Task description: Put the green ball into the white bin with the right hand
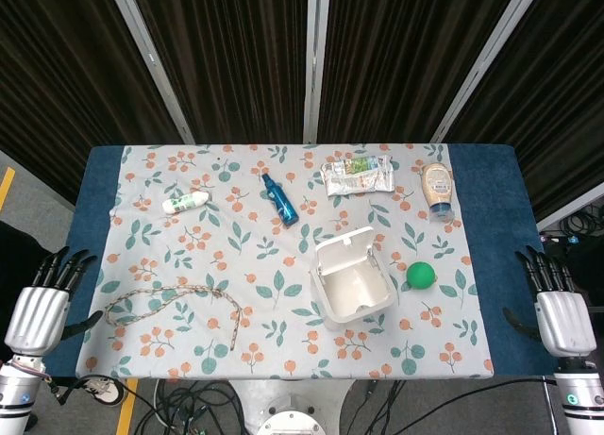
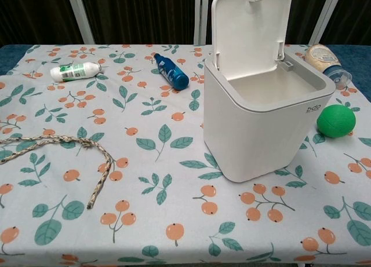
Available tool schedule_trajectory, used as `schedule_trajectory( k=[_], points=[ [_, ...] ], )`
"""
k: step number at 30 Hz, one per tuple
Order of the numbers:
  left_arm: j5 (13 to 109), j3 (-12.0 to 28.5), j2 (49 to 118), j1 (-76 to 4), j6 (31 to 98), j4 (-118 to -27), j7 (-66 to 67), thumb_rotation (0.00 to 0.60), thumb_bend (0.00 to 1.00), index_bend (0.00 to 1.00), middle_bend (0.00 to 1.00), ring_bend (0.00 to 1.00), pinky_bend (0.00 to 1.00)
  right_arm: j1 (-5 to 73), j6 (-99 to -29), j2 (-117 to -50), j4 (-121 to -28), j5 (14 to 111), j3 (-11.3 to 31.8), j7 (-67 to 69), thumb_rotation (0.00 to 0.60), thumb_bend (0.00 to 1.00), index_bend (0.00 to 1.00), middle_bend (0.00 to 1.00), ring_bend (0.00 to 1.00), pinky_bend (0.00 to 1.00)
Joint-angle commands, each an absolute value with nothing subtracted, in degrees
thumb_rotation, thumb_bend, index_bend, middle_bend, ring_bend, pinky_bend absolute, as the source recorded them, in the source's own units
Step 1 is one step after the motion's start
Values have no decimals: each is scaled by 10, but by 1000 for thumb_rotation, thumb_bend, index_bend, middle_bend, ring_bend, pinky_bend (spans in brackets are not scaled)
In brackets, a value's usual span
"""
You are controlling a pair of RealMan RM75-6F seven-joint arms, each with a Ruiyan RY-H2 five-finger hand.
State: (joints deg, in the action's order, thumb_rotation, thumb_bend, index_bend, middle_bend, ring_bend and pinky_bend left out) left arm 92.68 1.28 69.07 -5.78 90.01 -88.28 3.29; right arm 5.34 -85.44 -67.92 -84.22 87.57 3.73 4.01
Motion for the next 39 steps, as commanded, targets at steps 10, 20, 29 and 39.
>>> schedule_trajectory(
  k=[10, 20, 29, 39],
  points=[
    [927, 13, 694, -59, 897, -878, 31, 600, 133, 162, 130, 35, 124, 62, -836, -681, -850, 877, 34, 24, 600, 149, 0, 0, 0, 0],
    [926, 10, 705, -58, 896, -865, 28, 600, 133, 162, 130, 35, 124, 130, -728, -670, -911, 870, 38, -69, 600, 148, 0, 0, 0, 0],
    [922, 11, 704, -58, 894, -863, 26, 600, 133, 162, 130, 35, 124, 198, -629, -718, -921, 804, 61, -173, 600, 152, 0, 0, 0, 0],
    [917, 11, 706, -57, 891, -852, 15, 600, 133, 164, 130, 35, 124, 236, -583, -760, -909, 730, 67, -250, 600, 161, 0, 0, 0, 61]
  ],
)
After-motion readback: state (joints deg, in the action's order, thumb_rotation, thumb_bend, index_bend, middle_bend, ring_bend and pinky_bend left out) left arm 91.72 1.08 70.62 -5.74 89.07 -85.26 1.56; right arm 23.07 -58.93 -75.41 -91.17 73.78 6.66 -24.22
